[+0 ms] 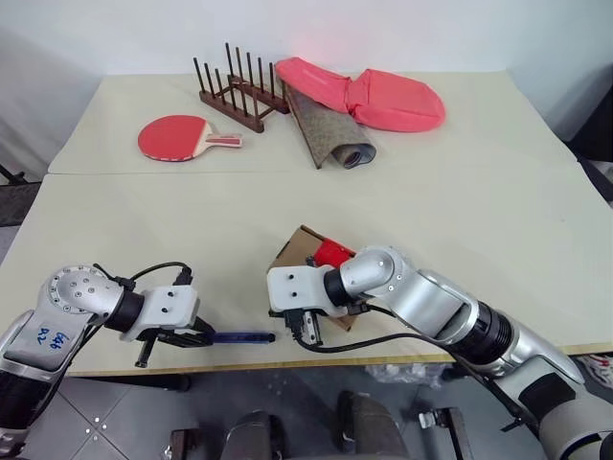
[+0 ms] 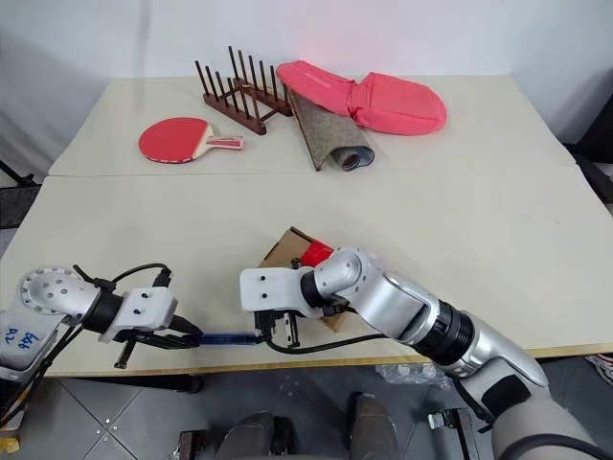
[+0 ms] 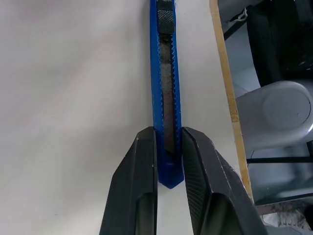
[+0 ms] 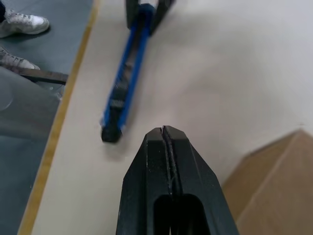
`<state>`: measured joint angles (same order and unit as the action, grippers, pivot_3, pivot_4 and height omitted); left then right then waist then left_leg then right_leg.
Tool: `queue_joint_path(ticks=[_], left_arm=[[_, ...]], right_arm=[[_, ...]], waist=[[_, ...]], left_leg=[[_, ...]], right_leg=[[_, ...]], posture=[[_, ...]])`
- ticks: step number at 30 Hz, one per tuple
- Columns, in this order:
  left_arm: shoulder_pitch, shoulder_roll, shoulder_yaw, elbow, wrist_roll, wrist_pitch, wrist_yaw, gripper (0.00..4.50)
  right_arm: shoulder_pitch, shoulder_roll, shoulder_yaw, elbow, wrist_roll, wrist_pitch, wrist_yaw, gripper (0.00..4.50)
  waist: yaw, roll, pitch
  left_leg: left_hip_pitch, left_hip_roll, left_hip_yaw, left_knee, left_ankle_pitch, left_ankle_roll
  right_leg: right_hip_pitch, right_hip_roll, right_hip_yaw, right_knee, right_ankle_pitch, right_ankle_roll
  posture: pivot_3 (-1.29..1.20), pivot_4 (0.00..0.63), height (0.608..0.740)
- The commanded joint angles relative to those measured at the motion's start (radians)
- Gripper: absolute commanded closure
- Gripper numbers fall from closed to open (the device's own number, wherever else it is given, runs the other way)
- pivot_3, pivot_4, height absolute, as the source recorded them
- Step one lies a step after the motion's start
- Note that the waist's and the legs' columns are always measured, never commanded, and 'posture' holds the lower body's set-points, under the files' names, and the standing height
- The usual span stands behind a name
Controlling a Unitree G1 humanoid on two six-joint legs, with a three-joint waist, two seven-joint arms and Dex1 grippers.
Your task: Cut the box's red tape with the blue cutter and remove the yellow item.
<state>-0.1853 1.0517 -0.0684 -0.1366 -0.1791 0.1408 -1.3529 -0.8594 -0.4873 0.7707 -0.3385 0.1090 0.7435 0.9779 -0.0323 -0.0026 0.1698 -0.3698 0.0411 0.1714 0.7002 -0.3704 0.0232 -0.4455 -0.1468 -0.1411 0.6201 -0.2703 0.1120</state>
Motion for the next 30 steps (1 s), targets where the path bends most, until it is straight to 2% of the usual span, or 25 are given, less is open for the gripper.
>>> queue_joint_path(ticks=[1, 11, 16, 23, 30], left_arm=[[0.01, 0.015, -0.018, 0.006, 0.032, 0.013, 0.008, 4.06], [0.046, 0.024, -0.009, -0.061, 0.011, 0.092, 0.013, 4.06], [0.08, 0.034, 0.008, -0.105, -0.012, 0.123, 0.009, 4.06], [0.115, 0.051, 0.026, -0.119, -0.02, 0.126, 0.0, 4.06], [0.135, 0.074, 0.045, -0.111, -0.028, 0.121, -0.009, 4.06]], right_arm=[[-0.012, 0.012, 0.022, 0.014, -0.026, -0.035, 0.042, 4.47], [-0.082, 0.023, 0.058, 0.046, -0.122, -0.156, 0.143, 4.47], [-0.096, 0.048, 0.041, -0.031, -0.09, -0.118, 0.197, 4.47], [-0.068, 0.08, 0.115, -0.022, -0.167, -0.142, 0.189, 4.47], [-0.065, 0.095, 0.183, 0.081, -0.292, -0.265, 0.175, 4.47]], waist=[[0.0, 0.0, 0.0], [-0.002, 0.0, 0.0], [-0.003, 0.0, 0.0], [-0.005, 0.0, 0.0], [-0.022, 0.0, 0.0]], left_leg=[[0.0, 0.0, 0.0, 0.0, 0.0, 0.0], [0.002, 0.0, 0.002, 0.0, 0.0, 0.0], [0.002, 0.001, 0.002, 0.0, 0.0, 0.0], [0.002, 0.004, 0.002, 0.0, -0.002, -0.003], [0.002, 0.007, 0.003, 0.0, -0.002, -0.005]], right_leg=[[0.0, 0.0, 0.0, 0.0, 0.0, 0.0], [0.0, 0.0, 0.002, 0.001, 0.0, 0.0], [0.0, 0.001, 0.003, 0.001, 0.0, -0.001], [-0.001, 0.004, 0.002, 0.001, -0.001, -0.002], [-0.001, 0.007, 0.002, 0.002, -0.003, -0.005]], posture=[[0.0, 0.15, 0.74], [0.0, 0.15, 0.74], [0.0, 0.15, 0.74], [0.0, 0.15, 0.74], [0.0, 0.15, 0.74]])
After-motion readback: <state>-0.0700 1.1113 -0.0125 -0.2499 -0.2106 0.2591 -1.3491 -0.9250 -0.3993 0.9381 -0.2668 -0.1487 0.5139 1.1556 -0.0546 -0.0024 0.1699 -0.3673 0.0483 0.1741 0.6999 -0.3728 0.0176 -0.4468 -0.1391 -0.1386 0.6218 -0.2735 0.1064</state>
